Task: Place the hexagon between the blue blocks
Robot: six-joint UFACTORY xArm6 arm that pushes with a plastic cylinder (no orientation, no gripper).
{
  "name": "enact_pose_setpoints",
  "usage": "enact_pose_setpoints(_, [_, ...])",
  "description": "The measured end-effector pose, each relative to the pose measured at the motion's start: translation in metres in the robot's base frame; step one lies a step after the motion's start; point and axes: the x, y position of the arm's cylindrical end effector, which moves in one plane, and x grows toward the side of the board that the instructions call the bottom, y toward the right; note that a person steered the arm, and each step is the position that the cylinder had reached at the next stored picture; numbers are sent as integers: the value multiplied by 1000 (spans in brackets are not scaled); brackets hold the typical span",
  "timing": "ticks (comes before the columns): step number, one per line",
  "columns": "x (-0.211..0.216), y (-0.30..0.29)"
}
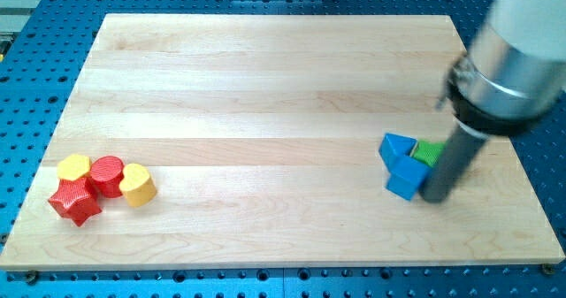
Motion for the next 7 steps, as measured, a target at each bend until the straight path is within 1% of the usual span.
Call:
enact_pose_setpoints(1, [-35, -29])
enact_pose_setpoints(2, [28, -30])
enact_pose_setpoints(3, [47, -91])
enact_pose_setpoints(4, [57, -233])
enact_pose_setpoints(5, [74, -360])
enact_pose_setpoints(6, [62, -464])
enact_pose_setpoints(7, [53, -422])
